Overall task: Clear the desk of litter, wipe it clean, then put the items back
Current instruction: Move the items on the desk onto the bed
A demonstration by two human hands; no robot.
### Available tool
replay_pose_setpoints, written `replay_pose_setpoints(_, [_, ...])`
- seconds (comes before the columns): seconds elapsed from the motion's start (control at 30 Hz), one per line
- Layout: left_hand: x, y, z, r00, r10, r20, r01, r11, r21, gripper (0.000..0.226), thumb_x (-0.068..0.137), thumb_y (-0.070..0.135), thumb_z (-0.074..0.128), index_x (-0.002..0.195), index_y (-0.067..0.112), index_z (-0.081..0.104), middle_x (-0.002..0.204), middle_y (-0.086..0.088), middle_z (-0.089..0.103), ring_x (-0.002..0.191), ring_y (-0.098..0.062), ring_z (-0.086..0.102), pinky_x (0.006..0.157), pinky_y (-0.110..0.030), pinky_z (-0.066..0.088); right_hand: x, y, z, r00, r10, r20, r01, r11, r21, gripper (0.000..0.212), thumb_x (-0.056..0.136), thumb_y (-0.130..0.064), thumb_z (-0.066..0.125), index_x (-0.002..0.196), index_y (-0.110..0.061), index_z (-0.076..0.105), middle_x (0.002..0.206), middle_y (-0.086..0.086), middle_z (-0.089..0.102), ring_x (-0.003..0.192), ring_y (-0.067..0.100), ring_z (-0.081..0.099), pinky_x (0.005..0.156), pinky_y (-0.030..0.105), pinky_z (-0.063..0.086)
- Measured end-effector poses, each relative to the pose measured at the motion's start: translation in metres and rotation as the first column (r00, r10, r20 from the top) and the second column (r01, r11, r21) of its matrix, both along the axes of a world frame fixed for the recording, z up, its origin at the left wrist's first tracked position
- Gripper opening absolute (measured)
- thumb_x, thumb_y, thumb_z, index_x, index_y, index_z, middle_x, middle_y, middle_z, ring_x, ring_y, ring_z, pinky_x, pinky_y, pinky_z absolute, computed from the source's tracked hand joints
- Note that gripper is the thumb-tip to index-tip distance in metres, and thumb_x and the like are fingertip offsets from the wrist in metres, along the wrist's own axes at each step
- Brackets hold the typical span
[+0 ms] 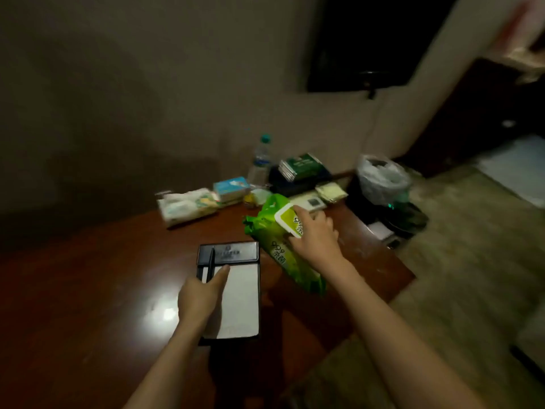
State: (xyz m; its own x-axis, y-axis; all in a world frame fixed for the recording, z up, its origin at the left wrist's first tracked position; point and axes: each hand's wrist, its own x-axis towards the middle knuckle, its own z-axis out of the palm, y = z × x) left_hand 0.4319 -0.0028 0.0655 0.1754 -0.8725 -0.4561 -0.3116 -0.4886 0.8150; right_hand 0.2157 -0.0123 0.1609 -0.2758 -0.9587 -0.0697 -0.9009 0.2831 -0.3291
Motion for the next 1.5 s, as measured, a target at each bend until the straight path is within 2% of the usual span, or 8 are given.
replay_pose_setpoints(0.27, [-0.185, 0.119, 0.009, 0.838, -0.546, 0.018, 0.546, 0.837, -0.025, 0.066, 0.082, 0.056, 0.063, 0.114, -0.001, 0.052, 0.101, -0.012, 0.058, 0.089, -0.030, 0.056, 0.066, -0.037, 0.042, -0.144, 0.235, 0.012, 0.848, -0.530, 0.017, 0.530, 0.846, -0.060, 0.068, 0.086, -0.043, 0.063, 0.145, -0.031, 0.031, 0.132, 0.013, 0.042, 0.125, 0.034, 0.038, 0.102, 0.045, 0.034])
replay_pose_setpoints(0.57, [-0.317, 0.293, 0.016, 0.402, -0.916, 0.006, 0.913, 0.400, -0.079, 0.039, 0.084, 0.047, 0.064, 0.091, 0.011, 0.053, 0.086, -0.001, 0.053, 0.084, -0.021, 0.050, 0.072, -0.034, 0.039, -0.190, 0.489, 0.008, 0.341, -0.936, 0.084, 0.940, 0.340, -0.031, 0.061, 0.087, -0.043, 0.062, 0.141, -0.029, 0.036, 0.136, 0.014, 0.038, 0.127, 0.035, 0.034, 0.102, 0.047, 0.032])
replay_pose_setpoints(0.67, [-0.348, 0.327, 0.009, 0.226, -0.974, 0.005, 0.973, 0.226, -0.053, 0.043, 0.083, 0.050, 0.064, 0.090, 0.008, 0.060, 0.085, -0.005, 0.060, 0.078, -0.021, 0.056, 0.062, -0.032, 0.041, -0.181, 0.552, 0.003, 0.158, -0.980, 0.119, 0.987, 0.157, -0.018, 0.057, 0.087, -0.043, 0.062, 0.137, -0.030, 0.038, 0.130, 0.012, 0.041, 0.122, 0.034, 0.037, 0.098, 0.045, 0.036])
replay_pose_setpoints(0.83, [-0.392, 0.385, 0.004, -0.062, -0.998, 0.002, 0.998, -0.062, -0.022, 0.038, 0.086, 0.046, 0.063, 0.083, 0.008, 0.061, 0.082, -0.007, 0.062, 0.072, -0.022, 0.058, 0.056, -0.030, 0.041, -0.154, 0.630, -0.020, -0.160, -0.972, 0.171, 0.987, -0.157, 0.029, 0.055, 0.086, -0.044, 0.063, 0.135, -0.030, 0.042, 0.126, 0.014, 0.045, 0.118, 0.035, 0.043, 0.093, 0.039, 0.039])
replay_pose_setpoints(0.97, [-0.424, 0.421, -0.001, -0.245, -0.969, 0.017, 0.969, -0.245, 0.004, 0.036, 0.085, 0.046, 0.063, 0.077, 0.012, 0.063, 0.077, -0.007, 0.064, 0.071, -0.024, 0.060, 0.058, -0.030, 0.044, -0.137, 0.666, -0.042, -0.423, -0.889, 0.176, 0.905, -0.407, 0.121, 0.060, 0.087, -0.046, 0.062, 0.140, -0.031, 0.038, 0.137, 0.013, 0.039, 0.127, 0.036, 0.037, 0.101, 0.046, 0.036])
replay_pose_setpoints(1.17, [-0.463, 0.477, -0.019, -0.441, -0.896, 0.056, 0.898, -0.440, 0.021, 0.038, 0.083, 0.047, 0.065, 0.092, 0.010, 0.061, 0.091, -0.009, 0.063, 0.086, -0.027, 0.061, 0.077, -0.039, 0.050, -0.101, 0.694, -0.082, -0.628, -0.749, 0.212, 0.777, -0.595, 0.204, 0.057, 0.088, -0.042, 0.060, 0.138, -0.027, 0.039, 0.124, 0.016, 0.044, 0.116, 0.037, 0.043, 0.094, 0.045, 0.040])
replay_pose_setpoints(1.33, [-0.472, 0.568, -0.042, -0.654, -0.742, 0.146, 0.755, -0.652, 0.067, 0.056, 0.080, 0.056, 0.064, 0.097, 0.003, 0.055, 0.092, -0.011, 0.059, 0.086, -0.028, 0.057, 0.066, -0.033, 0.043, -0.062, 0.735, -0.106, -0.787, -0.555, 0.268, 0.615, -0.739, 0.275, 0.058, 0.085, -0.041, 0.063, 0.138, -0.028, 0.041, 0.121, 0.016, 0.046, 0.115, 0.037, 0.045, 0.095, 0.043, 0.041])
replay_pose_setpoints(1.5, [-0.465, 0.662, -0.065, -0.754, -0.643, 0.138, 0.656, -0.747, 0.104, 0.050, 0.080, 0.051, 0.067, 0.091, 0.003, 0.057, 0.087, -0.012, 0.060, 0.084, -0.031, 0.058, 0.065, -0.033, 0.043, -0.040, 0.800, -0.130, -0.881, -0.411, 0.236, 0.470, -0.822, 0.321, 0.059, 0.086, -0.043, 0.063, 0.138, -0.029, 0.040, 0.125, 0.015, 0.045, 0.117, 0.036, 0.043, 0.096, 0.042, 0.037])
